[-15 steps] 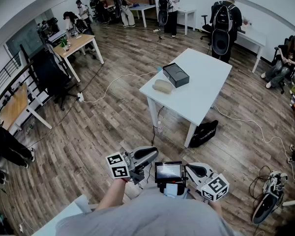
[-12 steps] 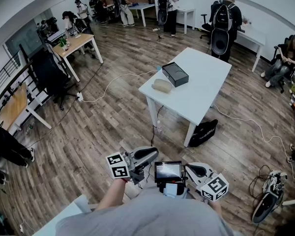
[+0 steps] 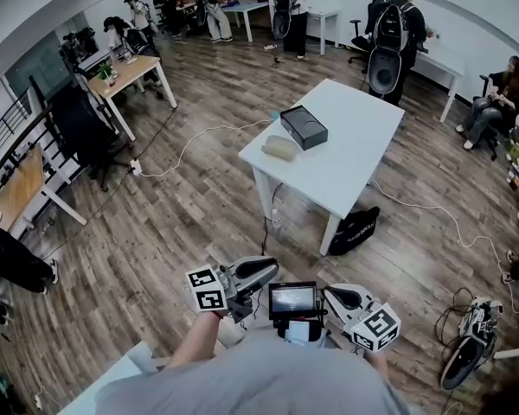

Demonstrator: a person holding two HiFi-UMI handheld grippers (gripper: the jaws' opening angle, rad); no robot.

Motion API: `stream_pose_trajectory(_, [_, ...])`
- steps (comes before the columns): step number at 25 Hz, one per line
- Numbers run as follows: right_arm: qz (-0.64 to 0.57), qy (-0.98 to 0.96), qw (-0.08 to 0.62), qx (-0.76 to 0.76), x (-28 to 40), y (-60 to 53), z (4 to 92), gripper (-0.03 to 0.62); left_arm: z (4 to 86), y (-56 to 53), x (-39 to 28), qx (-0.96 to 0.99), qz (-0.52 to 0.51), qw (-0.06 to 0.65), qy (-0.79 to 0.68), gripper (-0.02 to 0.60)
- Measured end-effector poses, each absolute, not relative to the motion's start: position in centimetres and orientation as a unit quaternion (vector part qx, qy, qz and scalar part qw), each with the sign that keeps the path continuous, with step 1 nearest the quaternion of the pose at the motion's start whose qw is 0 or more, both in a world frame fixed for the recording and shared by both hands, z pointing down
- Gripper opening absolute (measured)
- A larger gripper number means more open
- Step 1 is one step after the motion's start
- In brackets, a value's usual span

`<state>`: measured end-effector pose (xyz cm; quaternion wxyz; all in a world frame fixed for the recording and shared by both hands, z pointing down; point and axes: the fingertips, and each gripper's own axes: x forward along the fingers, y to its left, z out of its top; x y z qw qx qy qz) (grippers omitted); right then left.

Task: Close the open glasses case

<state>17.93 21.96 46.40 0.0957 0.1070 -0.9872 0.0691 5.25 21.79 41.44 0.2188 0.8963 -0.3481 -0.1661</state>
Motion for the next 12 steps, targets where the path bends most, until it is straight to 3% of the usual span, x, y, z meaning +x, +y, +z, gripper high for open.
stream_pose_trajectory(6, [0.1, -0.99, 0.026, 0.096, 18.2, 21.3, 44.4, 0.032, 41.5, 21.3, 5.6, 0.896, -0.168, 0.223, -0.345, 0.048])
stream_pose_trajectory(12, [0.085, -0.989, 0.046, 0.113, 18.5, 20.2, 45.0, 0.032, 41.9, 21.0, 5.7, 0.894, -0.165, 0.227, -0.348, 0.048])
